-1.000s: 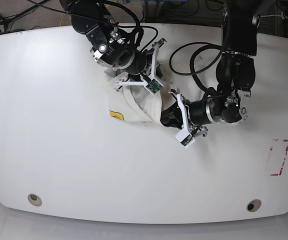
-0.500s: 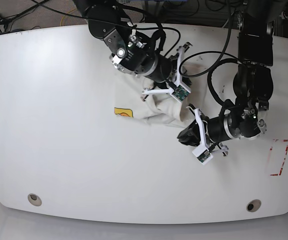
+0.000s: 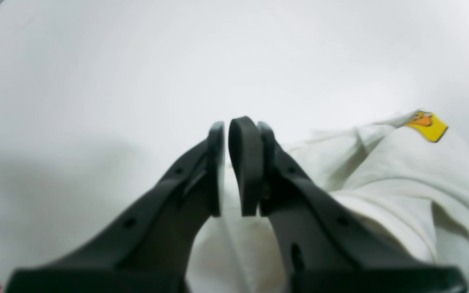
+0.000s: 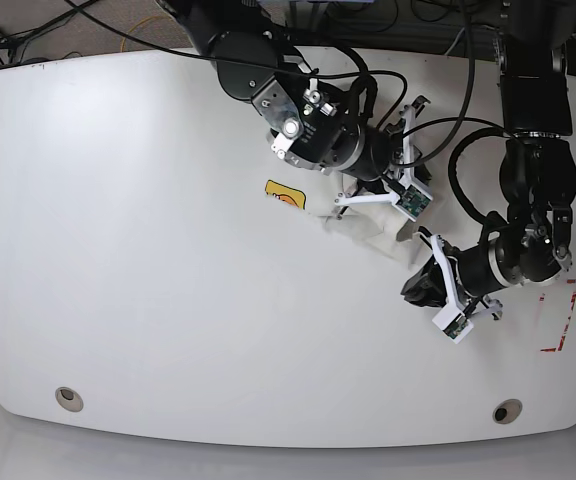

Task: Fold the T-shirt properly
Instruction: 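Drag the shirt bundle with both grippers across the table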

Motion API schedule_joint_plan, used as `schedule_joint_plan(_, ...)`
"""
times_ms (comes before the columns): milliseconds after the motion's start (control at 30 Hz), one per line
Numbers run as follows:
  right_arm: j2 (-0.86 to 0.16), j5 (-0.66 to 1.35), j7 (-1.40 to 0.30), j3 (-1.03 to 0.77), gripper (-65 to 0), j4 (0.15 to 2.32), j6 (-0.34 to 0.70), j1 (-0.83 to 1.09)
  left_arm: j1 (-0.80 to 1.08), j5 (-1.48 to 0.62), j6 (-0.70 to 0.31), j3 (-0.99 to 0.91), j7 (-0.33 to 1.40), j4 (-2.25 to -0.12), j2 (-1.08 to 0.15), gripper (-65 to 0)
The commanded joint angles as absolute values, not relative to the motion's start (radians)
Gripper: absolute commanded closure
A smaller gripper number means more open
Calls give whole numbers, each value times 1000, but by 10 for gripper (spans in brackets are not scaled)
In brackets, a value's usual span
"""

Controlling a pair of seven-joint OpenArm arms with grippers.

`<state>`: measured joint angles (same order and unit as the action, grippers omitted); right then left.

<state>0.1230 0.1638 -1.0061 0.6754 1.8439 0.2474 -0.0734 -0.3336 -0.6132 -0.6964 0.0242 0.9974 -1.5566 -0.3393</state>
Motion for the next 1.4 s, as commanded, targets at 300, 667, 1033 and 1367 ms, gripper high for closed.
schedule_joint_plan(300,157,177,-984,673,-13,1781,249,-114,-358,-636,-698,-24,970,-1581,-404,-210)
schedule_joint_plan(667,156,179,-984,584,-444,1857,249,-122,-305,-636,-698,-154,1001,-1620,-406,-247)
schedule_joint_plan(1033,156,283,-984,481,-555,1968,260,-122,-193,-633,-698,-157,1001,-1623,-406,-247)
schedule_joint_plan(1367,44,418,-984,320,-419,1974,262,-93,-28,-636,-698,-154,1001,-1759,-366,-244)
